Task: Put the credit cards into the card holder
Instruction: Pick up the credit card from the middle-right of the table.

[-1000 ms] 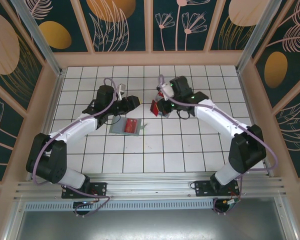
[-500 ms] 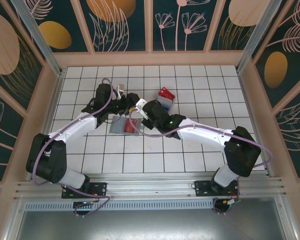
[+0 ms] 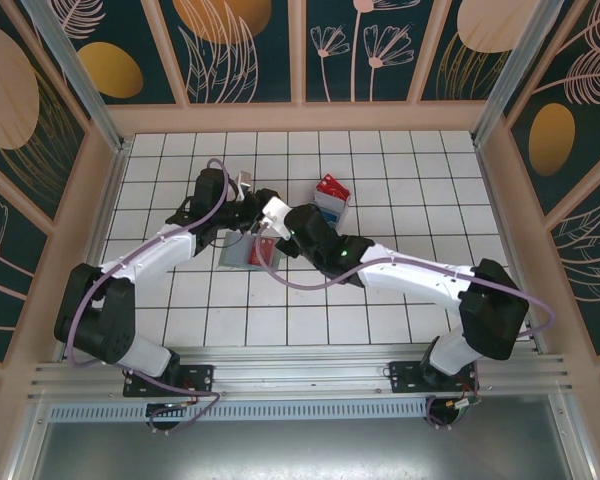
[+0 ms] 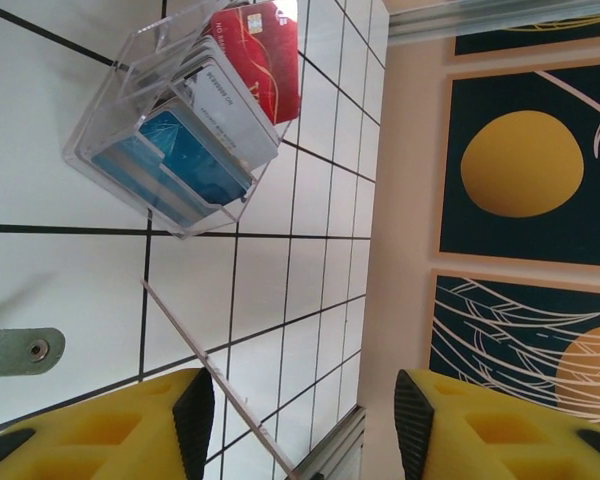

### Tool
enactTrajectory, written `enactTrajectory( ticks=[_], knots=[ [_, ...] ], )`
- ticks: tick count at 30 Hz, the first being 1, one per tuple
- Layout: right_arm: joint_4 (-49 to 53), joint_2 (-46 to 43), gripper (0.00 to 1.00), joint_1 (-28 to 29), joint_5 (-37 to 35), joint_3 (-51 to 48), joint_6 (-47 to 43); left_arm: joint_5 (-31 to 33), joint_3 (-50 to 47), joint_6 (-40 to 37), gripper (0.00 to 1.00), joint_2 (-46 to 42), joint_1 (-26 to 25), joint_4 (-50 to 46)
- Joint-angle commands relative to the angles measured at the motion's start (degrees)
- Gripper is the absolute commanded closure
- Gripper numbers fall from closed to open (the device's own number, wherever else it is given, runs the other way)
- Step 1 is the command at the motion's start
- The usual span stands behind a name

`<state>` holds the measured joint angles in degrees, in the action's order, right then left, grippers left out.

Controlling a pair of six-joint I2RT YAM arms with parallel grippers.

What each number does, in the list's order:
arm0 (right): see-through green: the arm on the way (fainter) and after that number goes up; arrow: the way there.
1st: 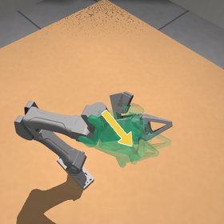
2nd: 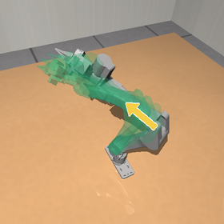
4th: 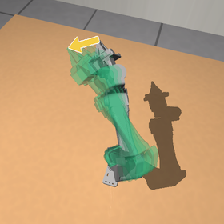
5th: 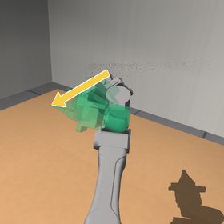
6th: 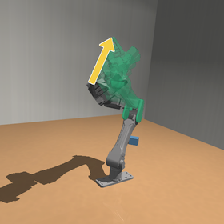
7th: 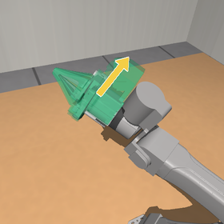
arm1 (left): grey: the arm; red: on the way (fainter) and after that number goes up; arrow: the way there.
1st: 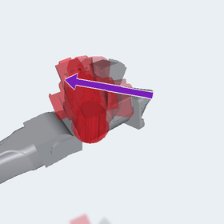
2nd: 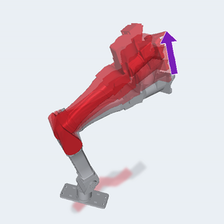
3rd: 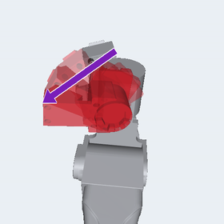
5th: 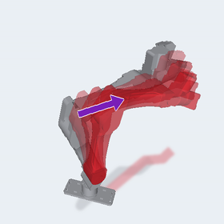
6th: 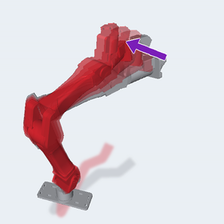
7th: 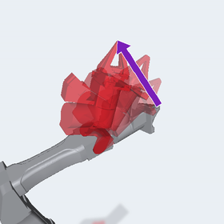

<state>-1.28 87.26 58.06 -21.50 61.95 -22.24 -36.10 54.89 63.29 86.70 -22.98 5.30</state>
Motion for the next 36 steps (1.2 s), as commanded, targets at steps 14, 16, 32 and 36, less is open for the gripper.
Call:
enactTrajectory(
  ticks=[14, 16, 32, 36],
  knots=[
    [-4.7, -7.1, 0.79, -2.2, 7.4, -4.2, 8.0, 2.3, 5.8, -4.5, 1.00, 2.4, -0.1, -4.0],
    [-4.2, -8.1, 0.63, -6.3, 15.0, -4.7, 15.1, 6.1, 5.9, -5.4, 1.00, 1.4, -0.1, -3.6],
    [-60.8, 6.3, 0.56, -24.7, 55.9, -19.1, 93.3, 18.5, -18.8, 8.5, 1.00, -11.7, -0.2, 47.7],
    [-63.5, 8.9, 0.59, -23.4, 56.9, -16.3, 92.8, 16.3, -18.1, 9.8, 1.00, -9.8, -0.2, 48.1]
  ],
)
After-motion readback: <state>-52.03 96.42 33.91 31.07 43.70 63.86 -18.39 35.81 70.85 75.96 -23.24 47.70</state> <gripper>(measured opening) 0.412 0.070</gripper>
